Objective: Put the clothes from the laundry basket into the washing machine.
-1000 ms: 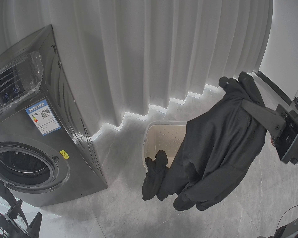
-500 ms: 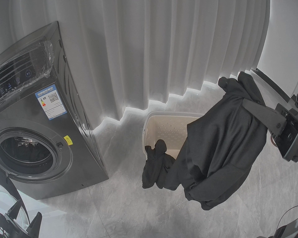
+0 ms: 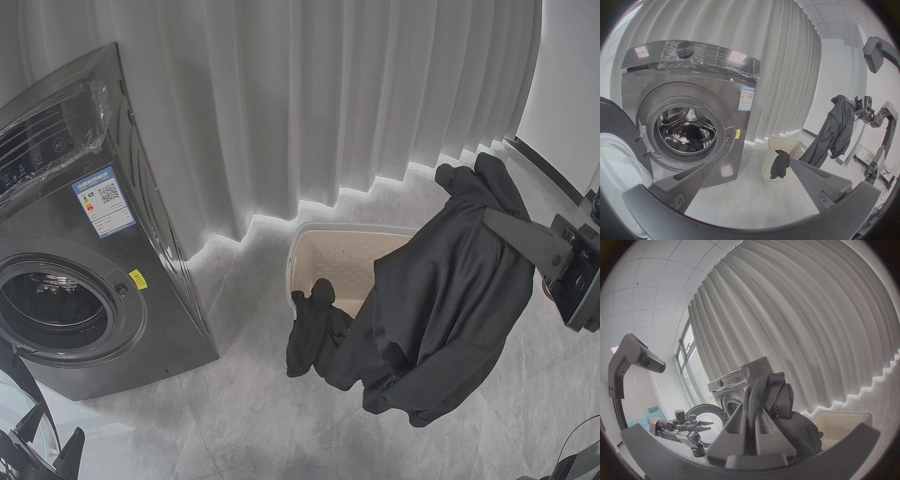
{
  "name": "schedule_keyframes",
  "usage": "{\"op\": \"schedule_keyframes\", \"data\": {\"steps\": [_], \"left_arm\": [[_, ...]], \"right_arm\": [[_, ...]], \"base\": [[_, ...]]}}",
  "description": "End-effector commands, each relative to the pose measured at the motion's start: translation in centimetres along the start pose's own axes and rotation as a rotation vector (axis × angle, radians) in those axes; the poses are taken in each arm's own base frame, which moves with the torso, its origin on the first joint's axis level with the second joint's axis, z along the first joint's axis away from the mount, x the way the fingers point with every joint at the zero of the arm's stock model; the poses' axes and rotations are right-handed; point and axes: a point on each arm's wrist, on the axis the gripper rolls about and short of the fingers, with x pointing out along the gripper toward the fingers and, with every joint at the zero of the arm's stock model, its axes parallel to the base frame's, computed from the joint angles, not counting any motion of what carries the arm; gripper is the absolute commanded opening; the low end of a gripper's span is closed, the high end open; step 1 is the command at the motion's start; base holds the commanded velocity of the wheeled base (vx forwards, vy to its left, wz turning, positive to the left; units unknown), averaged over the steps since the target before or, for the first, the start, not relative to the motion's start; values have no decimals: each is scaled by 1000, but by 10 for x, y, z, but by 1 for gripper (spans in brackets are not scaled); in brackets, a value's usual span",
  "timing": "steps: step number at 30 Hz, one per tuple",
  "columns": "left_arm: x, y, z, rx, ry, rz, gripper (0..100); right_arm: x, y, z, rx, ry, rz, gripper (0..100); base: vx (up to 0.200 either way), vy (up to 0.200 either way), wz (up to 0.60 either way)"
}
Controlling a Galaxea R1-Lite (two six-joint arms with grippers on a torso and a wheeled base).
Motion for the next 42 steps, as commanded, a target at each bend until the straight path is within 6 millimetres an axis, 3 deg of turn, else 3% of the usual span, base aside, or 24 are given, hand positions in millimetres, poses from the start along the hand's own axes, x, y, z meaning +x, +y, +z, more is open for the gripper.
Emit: {"op": "schedule_keyframes", "data": {"steps": [1,10,19,37,42], "left_arm": [[1,1,-4,0,15,3,100],[1,1,-4,-1,15,3,100],[1,1,-4,-1,14,3,100],[1,1,-4,-1,15,3,100],[1,1,-4,-1,15,2,100]], "right_arm": [[1,0,-2,7,9,5,0],[0,-1,-8,20,29,1,0],[3,-4,-12,23,43,-3,0],[1,3,-23,48,80,37,0],[1,3,-21,43,74,37,0]], "base": [[0,0,600],[0,0,0],[0,0,600],[0,0,0],[0,0,600]]}}
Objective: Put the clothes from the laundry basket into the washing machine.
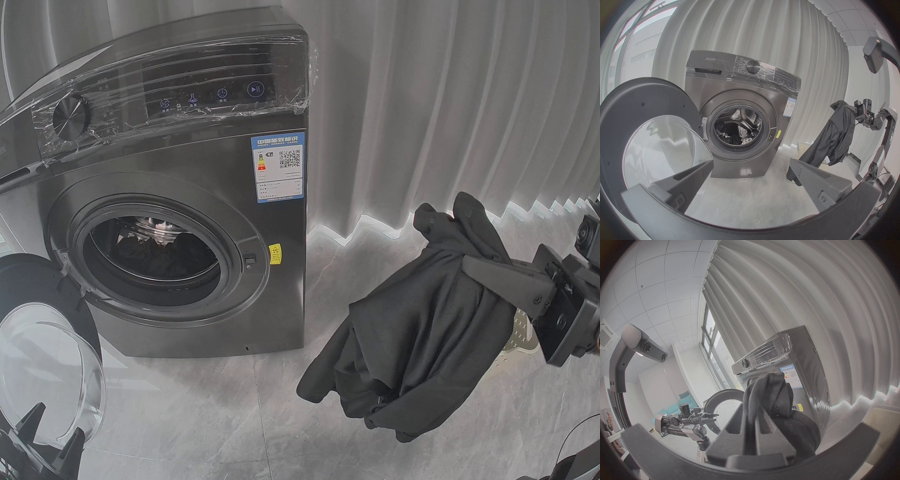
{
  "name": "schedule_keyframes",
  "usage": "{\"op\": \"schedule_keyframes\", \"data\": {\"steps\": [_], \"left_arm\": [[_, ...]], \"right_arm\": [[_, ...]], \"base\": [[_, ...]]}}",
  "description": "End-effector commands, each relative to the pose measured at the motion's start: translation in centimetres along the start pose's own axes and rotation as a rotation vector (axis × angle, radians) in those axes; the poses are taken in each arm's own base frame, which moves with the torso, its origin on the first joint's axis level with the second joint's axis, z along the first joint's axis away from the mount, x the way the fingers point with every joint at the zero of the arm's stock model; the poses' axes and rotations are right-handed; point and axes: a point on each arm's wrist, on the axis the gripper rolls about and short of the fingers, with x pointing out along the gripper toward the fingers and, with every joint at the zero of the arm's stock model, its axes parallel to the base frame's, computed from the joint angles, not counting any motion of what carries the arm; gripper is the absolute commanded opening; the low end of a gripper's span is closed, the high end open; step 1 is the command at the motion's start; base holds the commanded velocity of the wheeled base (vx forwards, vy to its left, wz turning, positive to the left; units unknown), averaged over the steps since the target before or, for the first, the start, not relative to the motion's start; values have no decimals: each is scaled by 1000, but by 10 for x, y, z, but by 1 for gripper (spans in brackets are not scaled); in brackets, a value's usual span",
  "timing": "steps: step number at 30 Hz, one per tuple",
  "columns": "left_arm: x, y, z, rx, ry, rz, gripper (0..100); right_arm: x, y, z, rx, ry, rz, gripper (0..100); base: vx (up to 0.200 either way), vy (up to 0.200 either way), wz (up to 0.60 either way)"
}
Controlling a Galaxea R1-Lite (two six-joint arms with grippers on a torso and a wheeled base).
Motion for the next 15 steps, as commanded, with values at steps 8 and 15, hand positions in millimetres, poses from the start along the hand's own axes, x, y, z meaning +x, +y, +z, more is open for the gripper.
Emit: {"op": "schedule_keyframes", "data": {"steps": [8,15], "left_arm": [[1,1,-4,1,13,4,100],[1,1,-4,1,15,5,100]], "right_arm": [[0,0,0,-1,0,2,0],[0,0,0,-1,1,2,0]], "base": [[0,0,300],[0,0,0]]}}
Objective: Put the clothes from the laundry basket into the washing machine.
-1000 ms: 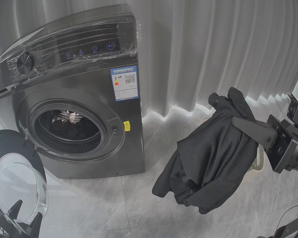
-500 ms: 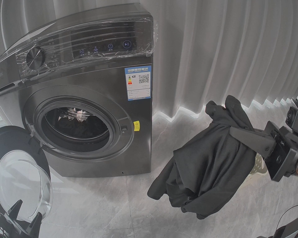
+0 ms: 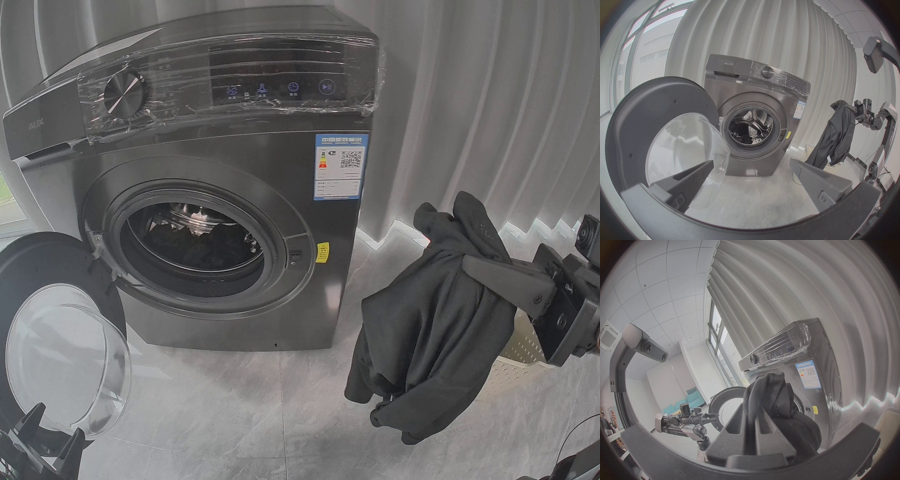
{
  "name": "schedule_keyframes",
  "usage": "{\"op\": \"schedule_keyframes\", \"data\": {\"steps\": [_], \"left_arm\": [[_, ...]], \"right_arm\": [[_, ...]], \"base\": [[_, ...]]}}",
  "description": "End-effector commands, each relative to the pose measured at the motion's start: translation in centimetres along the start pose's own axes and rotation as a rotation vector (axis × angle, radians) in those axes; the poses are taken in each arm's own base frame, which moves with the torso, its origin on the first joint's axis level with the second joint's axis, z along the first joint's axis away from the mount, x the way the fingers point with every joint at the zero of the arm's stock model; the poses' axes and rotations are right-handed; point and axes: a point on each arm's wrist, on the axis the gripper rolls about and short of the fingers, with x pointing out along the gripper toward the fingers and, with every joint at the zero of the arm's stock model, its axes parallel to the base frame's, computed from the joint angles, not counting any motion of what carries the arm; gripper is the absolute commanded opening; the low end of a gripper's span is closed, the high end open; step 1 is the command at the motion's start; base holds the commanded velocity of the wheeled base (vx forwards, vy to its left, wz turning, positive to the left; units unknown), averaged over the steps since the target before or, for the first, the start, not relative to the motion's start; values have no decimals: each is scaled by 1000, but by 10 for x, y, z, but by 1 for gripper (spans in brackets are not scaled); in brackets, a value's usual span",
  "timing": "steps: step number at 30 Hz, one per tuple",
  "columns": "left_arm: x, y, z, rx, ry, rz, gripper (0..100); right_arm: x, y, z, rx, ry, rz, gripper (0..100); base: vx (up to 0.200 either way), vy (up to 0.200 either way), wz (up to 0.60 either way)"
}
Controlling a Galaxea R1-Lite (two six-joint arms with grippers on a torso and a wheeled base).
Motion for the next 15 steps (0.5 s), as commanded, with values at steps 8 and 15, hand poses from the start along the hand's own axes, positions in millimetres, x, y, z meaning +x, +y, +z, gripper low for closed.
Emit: {"op": "schedule_keyframes", "data": {"steps": [8,15], "left_arm": [[1,1,-4,0,15,3,100],[1,1,-4,0,13,4,100]], "right_arm": [[0,0,0,1,1,-2,0],[0,0,-1,2,3,-2,0]], "base": [[0,0,0],[0,0,0]]}}
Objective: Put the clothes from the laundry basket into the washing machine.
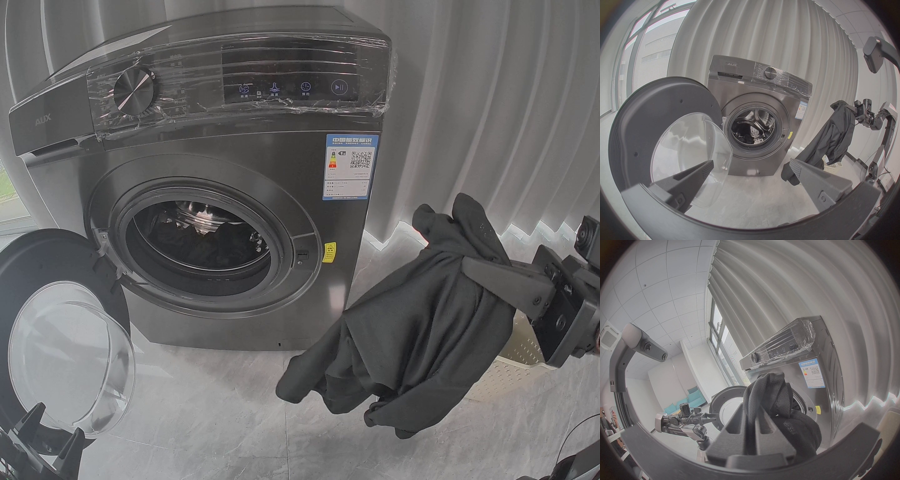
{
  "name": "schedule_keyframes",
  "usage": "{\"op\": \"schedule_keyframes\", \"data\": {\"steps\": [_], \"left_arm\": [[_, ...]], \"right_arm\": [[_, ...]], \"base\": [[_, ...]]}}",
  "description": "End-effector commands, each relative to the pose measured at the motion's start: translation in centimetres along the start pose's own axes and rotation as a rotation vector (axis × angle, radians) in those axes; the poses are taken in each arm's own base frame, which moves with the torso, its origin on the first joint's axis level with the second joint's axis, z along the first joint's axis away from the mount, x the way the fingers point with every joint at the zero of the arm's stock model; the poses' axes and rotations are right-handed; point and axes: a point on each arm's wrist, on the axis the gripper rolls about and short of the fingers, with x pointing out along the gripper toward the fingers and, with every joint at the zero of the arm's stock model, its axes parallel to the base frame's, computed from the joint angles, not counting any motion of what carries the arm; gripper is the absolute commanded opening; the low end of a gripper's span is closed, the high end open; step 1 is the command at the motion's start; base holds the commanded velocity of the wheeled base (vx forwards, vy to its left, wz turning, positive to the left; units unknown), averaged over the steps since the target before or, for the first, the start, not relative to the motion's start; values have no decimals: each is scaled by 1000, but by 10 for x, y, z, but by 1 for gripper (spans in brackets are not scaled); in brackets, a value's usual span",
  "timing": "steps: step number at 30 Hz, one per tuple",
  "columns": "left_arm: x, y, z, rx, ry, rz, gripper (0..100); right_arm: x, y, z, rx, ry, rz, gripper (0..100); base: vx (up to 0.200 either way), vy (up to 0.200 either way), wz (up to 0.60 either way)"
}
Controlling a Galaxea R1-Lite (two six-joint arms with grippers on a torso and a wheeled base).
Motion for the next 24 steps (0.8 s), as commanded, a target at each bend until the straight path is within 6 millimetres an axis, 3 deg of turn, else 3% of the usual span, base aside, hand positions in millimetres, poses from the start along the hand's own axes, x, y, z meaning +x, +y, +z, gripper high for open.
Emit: {"op": "schedule_keyframes", "data": {"steps": [1,9,15,24], "left_arm": [[1,1,-4,0,14,3,100],[1,1,-4,0,15,3,100],[1,1,-4,0,15,3,100],[1,1,-4,0,14,-2,100]], "right_arm": [[0,0,0,0,0,0,0],[0,0,0,0,0,0,0],[0,0,0,1,2,-1,0],[2,-5,-4,9,20,-28,0]], "base": [[0,0,0],[0,0,0],[-200,0,0],[0,0,0]]}}
